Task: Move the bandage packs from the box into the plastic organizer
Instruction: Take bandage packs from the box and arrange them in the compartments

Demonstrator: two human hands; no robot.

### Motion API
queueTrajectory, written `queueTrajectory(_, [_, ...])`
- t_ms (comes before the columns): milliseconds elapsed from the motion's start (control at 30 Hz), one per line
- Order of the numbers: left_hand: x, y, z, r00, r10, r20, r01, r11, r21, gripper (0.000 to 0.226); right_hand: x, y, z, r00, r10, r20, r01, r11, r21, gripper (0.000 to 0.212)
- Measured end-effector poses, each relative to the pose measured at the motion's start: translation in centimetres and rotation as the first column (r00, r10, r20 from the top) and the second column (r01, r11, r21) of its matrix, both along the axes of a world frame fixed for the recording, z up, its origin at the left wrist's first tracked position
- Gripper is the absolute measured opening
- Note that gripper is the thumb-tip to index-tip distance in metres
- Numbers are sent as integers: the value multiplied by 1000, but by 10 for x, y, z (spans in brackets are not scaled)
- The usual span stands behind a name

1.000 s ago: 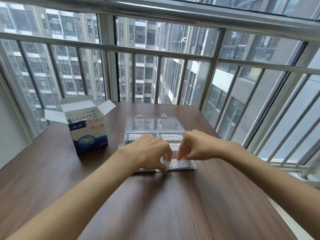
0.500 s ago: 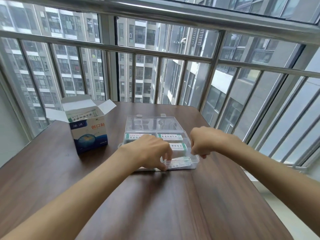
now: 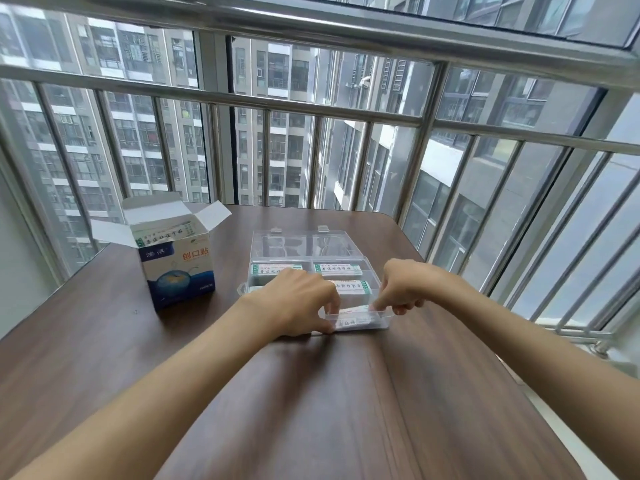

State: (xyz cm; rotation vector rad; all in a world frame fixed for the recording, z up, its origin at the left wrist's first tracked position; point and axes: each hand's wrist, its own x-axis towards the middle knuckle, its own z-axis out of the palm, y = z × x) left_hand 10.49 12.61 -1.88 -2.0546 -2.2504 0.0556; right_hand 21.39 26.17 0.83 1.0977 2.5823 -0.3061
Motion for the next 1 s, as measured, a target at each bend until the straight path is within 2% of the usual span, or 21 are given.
queueTrajectory(67, [0, 2, 1, 1000, -3, 0, 3, 1000, -11, 26, 3, 3, -2, 991, 85, -106, -71, 989, 133, 16])
queueTrajectory(100, [-1, 2, 1, 1000, -4, -1, 4, 1000, -14, 26, 4, 4, -3, 983, 122, -139, -102, 984, 146, 13])
queueTrajectory(167, [-1, 2, 2, 1000, -1, 4, 2, 1000, -16, 25, 3, 4, -4, 975, 181, -129, -172, 982, 82, 15])
queueTrajectory(267, [0, 3, 3, 1000, 7, 11, -7, 1000, -18, 26, 0, 4, -1, 981, 184, -54, -188, 980, -72, 21])
queueTrajectory(367, [1, 4, 4, 1000, 12, 2, -12, 1000, -21, 25, -2, 9, -3, 980, 182, -73, -189, 978, -93, 19])
queueTrajectory(467, [1, 5, 4, 1000, 10, -14, -10, 1000, -24, 24, -4, 11, -9, 976, 182, -122, -186, 982, -26, 15])
queueTrajectory(600, [0, 1, 4, 1000, 0, 5, 0, 1000, -19, 26, -3, 5, -14, 966, 197, -167, -169, 971, 166, 8])
queueTrajectory(700, [-5, -16, 10, 994, 6, 112, -14, 997, 74, 29, 0, 1, -6, 942, 226, -247, -175, 962, 211, 7])
queueTrajectory(767, [-13, -37, 19, 975, 57, 217, -106, 970, 220, 25, -1, -6, 7, 908, 240, -343, -189, 966, 177, 9])
queueTrajectory(833, [-25, -63, 25, 936, 140, 322, -279, 853, 441, 21, -12, -22, 18, 856, 263, -444, -228, 965, 132, 12])
queueTrajectory(867, [-33, -76, 24, 911, 173, 374, -371, 743, 557, 21, -19, -31, 21, 823, 284, -491, -254, 958, 129, 13])
queueTrajectory(933, [-52, -98, 20, 850, 247, 465, -526, 452, 720, 20, -39, -53, 23, 752, 349, -559, -313, 936, 162, 17])
queueTrajectory(1000, [-73, -116, 12, 771, 309, 556, -623, 190, 759, 19, -66, -78, 18, 672, 439, -596, -363, 897, 251, 31])
